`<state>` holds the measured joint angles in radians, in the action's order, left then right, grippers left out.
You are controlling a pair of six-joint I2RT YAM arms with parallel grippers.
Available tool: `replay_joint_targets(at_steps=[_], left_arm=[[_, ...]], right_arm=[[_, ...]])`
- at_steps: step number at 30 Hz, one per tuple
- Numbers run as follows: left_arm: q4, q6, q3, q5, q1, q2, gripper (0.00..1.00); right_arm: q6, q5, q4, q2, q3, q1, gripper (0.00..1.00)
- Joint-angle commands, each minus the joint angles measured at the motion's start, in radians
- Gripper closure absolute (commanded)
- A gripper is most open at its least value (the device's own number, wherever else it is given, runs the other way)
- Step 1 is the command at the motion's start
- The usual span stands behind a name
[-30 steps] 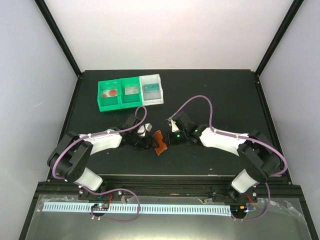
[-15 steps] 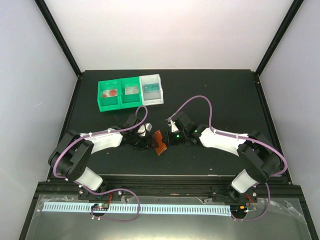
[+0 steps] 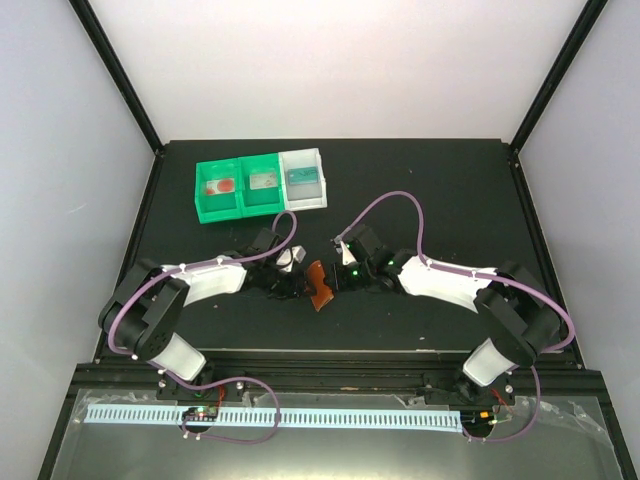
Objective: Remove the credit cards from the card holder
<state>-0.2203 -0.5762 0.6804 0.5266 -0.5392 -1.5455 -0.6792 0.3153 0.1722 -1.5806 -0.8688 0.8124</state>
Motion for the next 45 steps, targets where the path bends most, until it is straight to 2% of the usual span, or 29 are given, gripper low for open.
replay_joint_targets(at_steps=[1, 9, 15, 18, 25, 31, 39, 45], left_arm=[[-0.027, 0.018, 0.032, -0.099, -0.008, 0.017, 0.65], [-0.092, 0.043, 0.041, -0.186, -0.008, 0.029, 0.79], [-0.093, 0.044, 0.037, -0.182, -0.008, 0.029, 0.89], [-0.088, 0.052, 0.035, -0.166, -0.008, 0.04, 0.98], [-0.09, 0.05, 0.033, -0.103, -0.007, 0.053, 0.98], [-0.094, 0.049, 0.021, -0.1, -0.008, 0.095, 0.98], [-0.04, 0.033, 0.005, 0.011, 0.002, 0.111, 0.98], [-0.042, 0.024, 0.011, 0.033, 0.003, 0.136, 0.98]], right_arm=[[0.007, 0.025, -0.021, 0.03, -0.02, 0.02, 0.99], [0.015, 0.016, -0.013, 0.037, -0.02, 0.02, 0.99], [0.018, -0.009, 0.007, 0.038, -0.023, 0.02, 0.99], [0.016, -0.018, 0.011, 0.027, -0.021, 0.02, 0.99], [-0.004, -0.169, -0.002, 0.022, 0.039, 0.016, 0.99], [-0.013, -0.173, -0.017, -0.008, 0.056, 0.015, 0.98], [0.042, -0.186, 0.012, -0.029, 0.038, 0.016, 0.87], [0.088, -0.197, 0.048, -0.008, 0.027, 0.016, 0.72]])
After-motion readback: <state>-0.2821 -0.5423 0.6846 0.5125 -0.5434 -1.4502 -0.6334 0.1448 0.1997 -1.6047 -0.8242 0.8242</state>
